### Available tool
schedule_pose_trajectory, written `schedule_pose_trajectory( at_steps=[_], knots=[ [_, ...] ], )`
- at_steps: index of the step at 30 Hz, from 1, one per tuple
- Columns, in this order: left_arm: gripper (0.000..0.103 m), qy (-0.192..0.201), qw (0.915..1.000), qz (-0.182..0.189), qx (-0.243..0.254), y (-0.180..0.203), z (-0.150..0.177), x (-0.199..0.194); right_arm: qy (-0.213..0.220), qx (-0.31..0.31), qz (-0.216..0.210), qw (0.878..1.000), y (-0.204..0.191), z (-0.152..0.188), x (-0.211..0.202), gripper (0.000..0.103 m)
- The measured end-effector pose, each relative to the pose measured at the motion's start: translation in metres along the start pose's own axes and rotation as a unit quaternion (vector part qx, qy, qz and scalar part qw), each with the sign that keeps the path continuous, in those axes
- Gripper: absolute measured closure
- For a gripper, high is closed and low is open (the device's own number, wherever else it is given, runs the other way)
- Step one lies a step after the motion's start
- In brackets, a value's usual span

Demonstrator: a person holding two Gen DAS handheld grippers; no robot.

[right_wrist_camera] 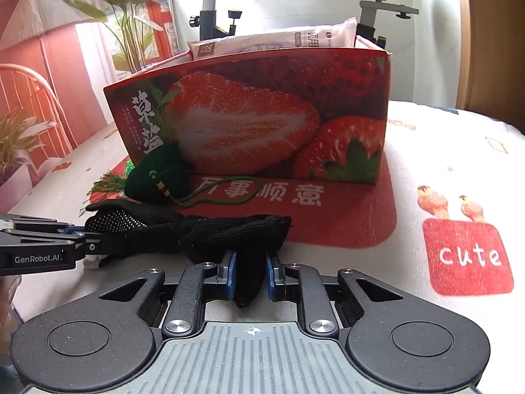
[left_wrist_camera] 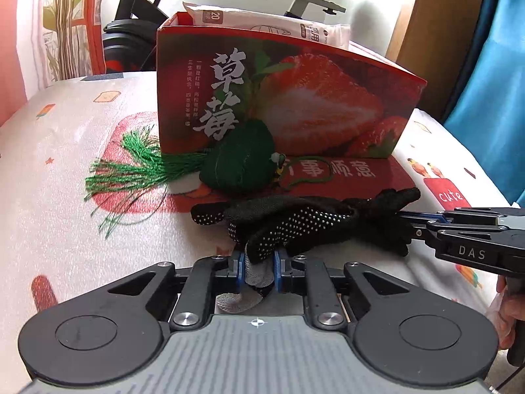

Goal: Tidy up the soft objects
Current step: 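Lift the gloves with the left gripper and carry them over the box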

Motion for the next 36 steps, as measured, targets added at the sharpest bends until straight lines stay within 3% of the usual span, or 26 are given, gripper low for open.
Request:
schedule_pose_trajectory(
  at_steps=[9,16,26,32,34,36],
  knots=[
    [0.087,0.004,1.0000,0.006,-0.005,0.005,0.022,-0.017,0.001,0.010,-0.016,1.000,-0.003,0.014,-0.011,0.093],
    [0.087,0.001,1.0000,0.004,-0.008,0.001,0.025,-0.016,0.013,0.026,-0.046,0.999,-0.005,0.015,-0.010,0.076],
    [0.086,0.003,1.0000,-0.004,-0.002,0.003,0.026,-0.014,0.024,0.050,-0.053,0.997,0.002,0.014,-0.003,0.064],
    [0.086,0.004,1.0000,-0.006,-0.001,0.003,0.027,-0.014,0.020,0.029,-0.057,0.998,-0.005,0.015,-0.001,0.073],
    [0.086,0.004,1.0000,-0.005,-0.002,0.003,0.026,-0.014,0.021,0.025,-0.045,0.998,-0.005,0.016,-0.001,0.089],
    [0.087,0.005,0.9999,0.000,-0.010,0.002,0.027,-0.014,0.030,0.018,-0.040,0.999,-0.006,0.016,-0.003,0.092]
  ],
)
Point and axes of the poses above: each gripper's, at about its wrist camera, not at the fingertips, and x roughly the way its jaws point, y to its right, z to its underside, the point moved 7 cm from there along x, roughly the way its jaws point, and after that the axes turned 11 degrees about -y, right-handed, at the moved point
